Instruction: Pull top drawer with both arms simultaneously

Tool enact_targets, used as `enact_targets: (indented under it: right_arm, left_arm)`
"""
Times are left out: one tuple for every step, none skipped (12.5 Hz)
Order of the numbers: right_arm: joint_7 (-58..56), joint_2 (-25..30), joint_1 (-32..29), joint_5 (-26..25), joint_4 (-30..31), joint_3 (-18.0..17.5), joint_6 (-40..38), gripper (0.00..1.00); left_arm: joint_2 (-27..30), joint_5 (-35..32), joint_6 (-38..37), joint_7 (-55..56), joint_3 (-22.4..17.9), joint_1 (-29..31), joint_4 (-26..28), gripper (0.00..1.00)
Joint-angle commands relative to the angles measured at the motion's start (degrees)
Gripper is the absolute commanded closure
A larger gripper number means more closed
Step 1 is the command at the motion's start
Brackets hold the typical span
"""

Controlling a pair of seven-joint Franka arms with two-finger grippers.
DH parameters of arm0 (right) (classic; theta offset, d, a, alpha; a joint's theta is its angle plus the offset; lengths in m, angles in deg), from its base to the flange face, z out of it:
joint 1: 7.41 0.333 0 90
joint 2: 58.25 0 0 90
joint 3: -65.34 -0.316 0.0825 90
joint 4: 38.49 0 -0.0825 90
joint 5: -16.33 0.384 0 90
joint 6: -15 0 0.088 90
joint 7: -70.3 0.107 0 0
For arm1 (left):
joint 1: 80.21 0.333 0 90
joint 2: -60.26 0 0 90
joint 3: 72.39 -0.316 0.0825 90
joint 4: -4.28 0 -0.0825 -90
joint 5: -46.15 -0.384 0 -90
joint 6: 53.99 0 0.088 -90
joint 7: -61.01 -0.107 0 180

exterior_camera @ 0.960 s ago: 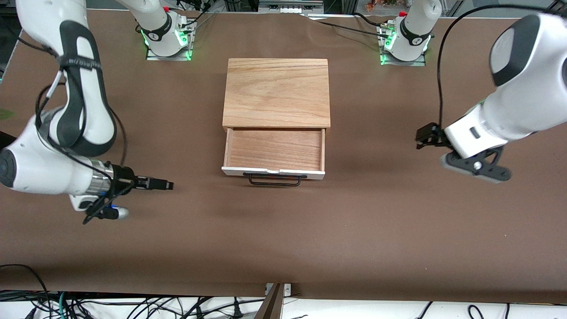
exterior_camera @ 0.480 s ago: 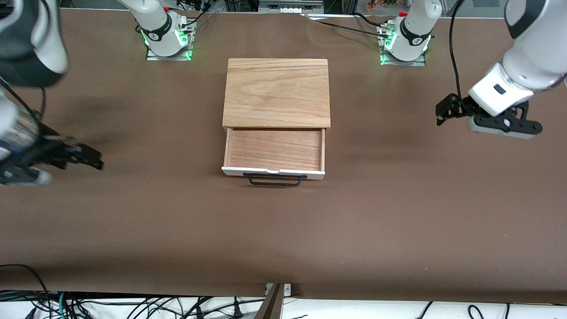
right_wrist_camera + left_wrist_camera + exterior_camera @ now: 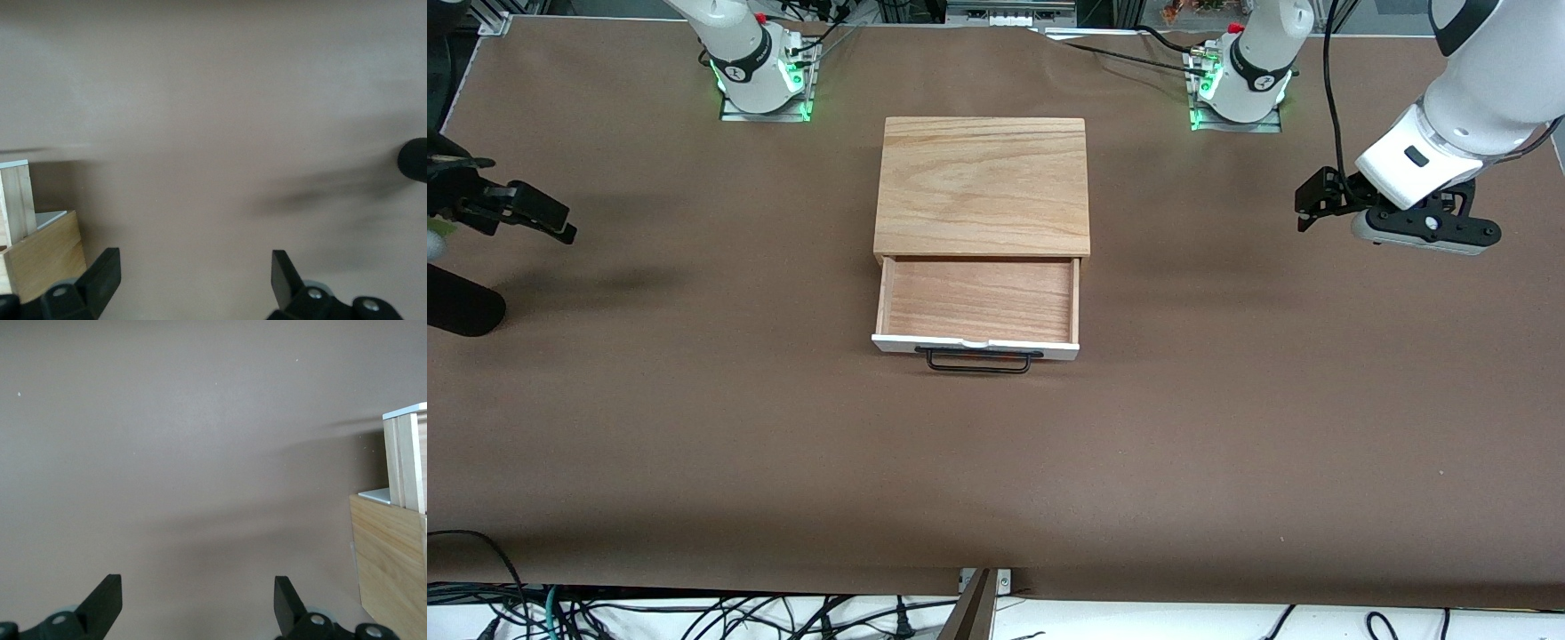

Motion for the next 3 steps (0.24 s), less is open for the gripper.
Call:
enact_targets:
  right_arm:
    - [0.81,-1.26,-1.46,-0.27,-1.06,-1.14,-0.86,0.0]
    - [0.8,-1.27,-1.37,-0.36,-1.24,-1.22,-0.95,0.0]
    - [0.8,-1.35,-1.37,-0.27,-1.24,-1.22,-0.95,0.0]
  left_arm:
    - [-0.37,-1.77,-2.08,0.32,0.64,0.56,-1.57,0.0]
    - [-0.37,-1.77,-2.17,0.23,0.64,0.56,-1.58,0.0]
    - [-0.37,-1.77,-3.13,0.14,0.64,0.56,-1.58,0.0]
